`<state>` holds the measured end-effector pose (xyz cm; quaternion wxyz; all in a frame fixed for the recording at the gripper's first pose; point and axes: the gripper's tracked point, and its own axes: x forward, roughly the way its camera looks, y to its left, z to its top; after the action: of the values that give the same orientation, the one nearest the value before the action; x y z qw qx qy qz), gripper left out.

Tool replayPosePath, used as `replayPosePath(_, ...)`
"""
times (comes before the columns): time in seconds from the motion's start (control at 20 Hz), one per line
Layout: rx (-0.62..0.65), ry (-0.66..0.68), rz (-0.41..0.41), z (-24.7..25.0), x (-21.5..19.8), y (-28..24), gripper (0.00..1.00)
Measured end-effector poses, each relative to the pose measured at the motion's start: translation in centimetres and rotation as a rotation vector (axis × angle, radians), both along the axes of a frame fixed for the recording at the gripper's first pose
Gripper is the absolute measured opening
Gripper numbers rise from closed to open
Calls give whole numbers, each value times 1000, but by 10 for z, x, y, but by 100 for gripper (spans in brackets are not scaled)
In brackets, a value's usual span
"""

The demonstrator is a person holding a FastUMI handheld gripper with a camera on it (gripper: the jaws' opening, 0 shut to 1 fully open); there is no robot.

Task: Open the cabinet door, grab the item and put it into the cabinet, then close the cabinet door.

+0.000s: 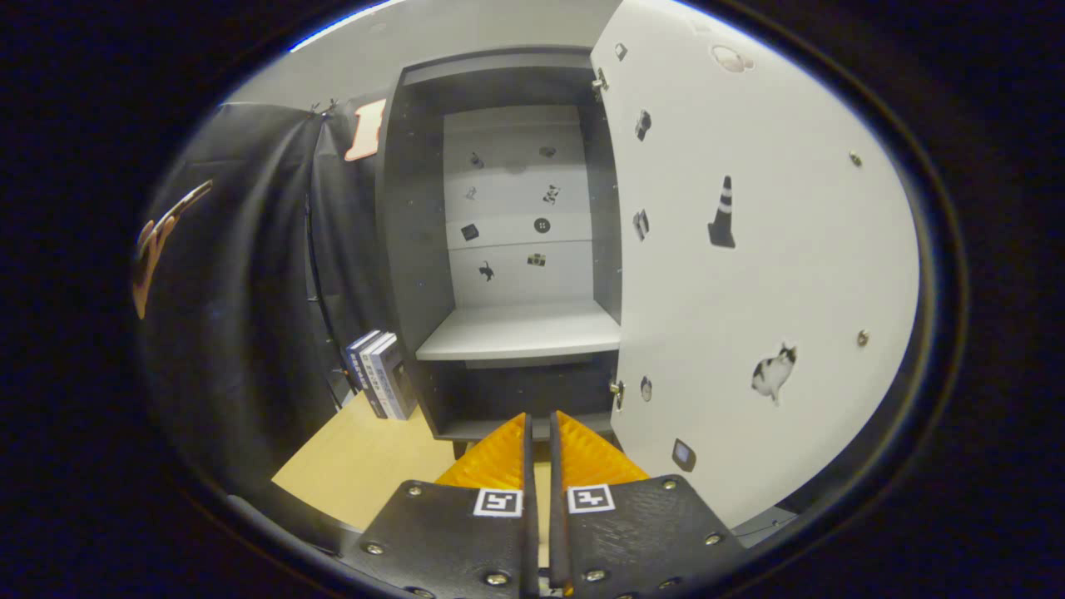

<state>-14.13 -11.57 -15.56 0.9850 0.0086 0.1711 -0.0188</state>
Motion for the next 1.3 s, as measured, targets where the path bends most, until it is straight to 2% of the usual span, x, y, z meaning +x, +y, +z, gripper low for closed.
replayPosePath(0.35, 34, 214, 92, -105, 11, 13, 6)
replayPosePath(0.45, 27, 306, 133, -140, 5, 16, 15)
replayPosePath(0.55, 5, 387, 168, -176, 2, 18, 40)
replayPosePath(0.8, -49, 551, 261, -249, -11, 24, 60)
replayPosePath(0.9, -86, 586, 283, -268, -17, 24, 62)
replayPosePath(0.95, -100, 599, 289, -273, -19, 25, 68)
replayPosePath(1.3, -93, 676, 293, -315, -19, 16, 69)
